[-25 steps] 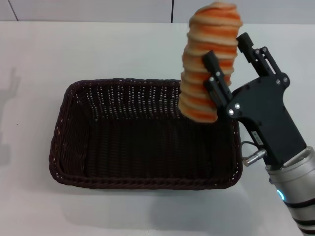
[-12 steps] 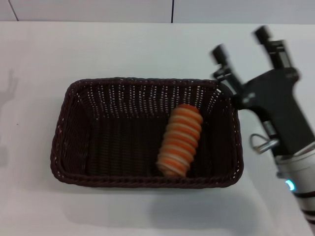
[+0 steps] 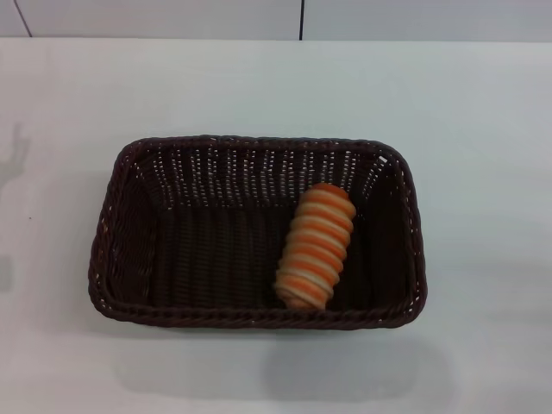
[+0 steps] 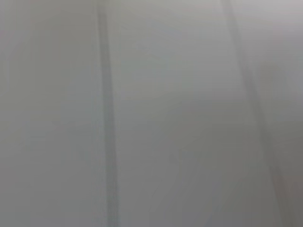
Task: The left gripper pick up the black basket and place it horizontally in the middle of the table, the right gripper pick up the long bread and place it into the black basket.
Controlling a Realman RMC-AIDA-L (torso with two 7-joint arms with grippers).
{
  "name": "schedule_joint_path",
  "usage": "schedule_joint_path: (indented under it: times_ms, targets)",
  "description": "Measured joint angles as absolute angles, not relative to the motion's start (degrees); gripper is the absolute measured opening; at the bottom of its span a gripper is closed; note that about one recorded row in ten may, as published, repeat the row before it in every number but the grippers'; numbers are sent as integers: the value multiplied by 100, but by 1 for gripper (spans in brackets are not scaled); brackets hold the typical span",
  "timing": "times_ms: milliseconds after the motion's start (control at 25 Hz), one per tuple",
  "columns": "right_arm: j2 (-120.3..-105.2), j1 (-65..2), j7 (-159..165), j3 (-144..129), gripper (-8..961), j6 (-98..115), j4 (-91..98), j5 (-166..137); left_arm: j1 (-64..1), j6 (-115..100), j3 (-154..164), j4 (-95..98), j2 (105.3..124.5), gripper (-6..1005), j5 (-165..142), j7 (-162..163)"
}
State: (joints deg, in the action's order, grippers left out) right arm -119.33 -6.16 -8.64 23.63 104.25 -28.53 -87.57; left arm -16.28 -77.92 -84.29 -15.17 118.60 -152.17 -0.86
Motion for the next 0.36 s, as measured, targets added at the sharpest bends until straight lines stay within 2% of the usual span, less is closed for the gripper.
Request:
schedule_joint_path:
  times_ms: [360]
  targets:
    - [-11952,-480,-832,2290,840,10490,-2803,-8645,-1630,-7743,-8428,-1477,11864,810,-15226,-26]
